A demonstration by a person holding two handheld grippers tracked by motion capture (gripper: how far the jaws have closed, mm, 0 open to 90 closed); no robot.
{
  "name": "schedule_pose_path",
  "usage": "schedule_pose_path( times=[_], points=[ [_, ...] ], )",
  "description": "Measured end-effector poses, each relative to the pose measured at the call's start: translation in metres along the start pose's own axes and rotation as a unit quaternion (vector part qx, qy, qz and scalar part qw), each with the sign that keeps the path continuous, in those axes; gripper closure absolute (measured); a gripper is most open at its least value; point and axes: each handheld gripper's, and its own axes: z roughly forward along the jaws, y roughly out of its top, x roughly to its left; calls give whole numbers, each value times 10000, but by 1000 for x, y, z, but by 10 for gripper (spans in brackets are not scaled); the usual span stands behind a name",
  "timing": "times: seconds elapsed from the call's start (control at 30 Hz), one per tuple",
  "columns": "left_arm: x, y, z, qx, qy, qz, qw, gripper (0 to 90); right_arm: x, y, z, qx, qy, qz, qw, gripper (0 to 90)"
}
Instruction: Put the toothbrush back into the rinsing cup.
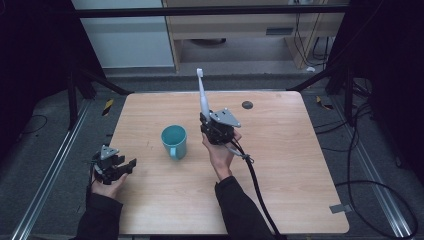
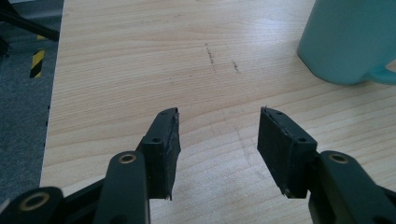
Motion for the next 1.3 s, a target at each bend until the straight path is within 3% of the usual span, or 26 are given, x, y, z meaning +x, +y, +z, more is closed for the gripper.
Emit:
schedule_pose_path(
  times=[0.77, 1.3],
  points=[
    [3, -1, 0, 1, 30, -33, 10000, 485, 44, 14, 33, -109, 329, 174, 9993, 664],
    [3, -2, 1, 14, 15, -36, 10000, 485, 69, 5, 49, -31, 497, 279, 9984, 663]
  ],
)
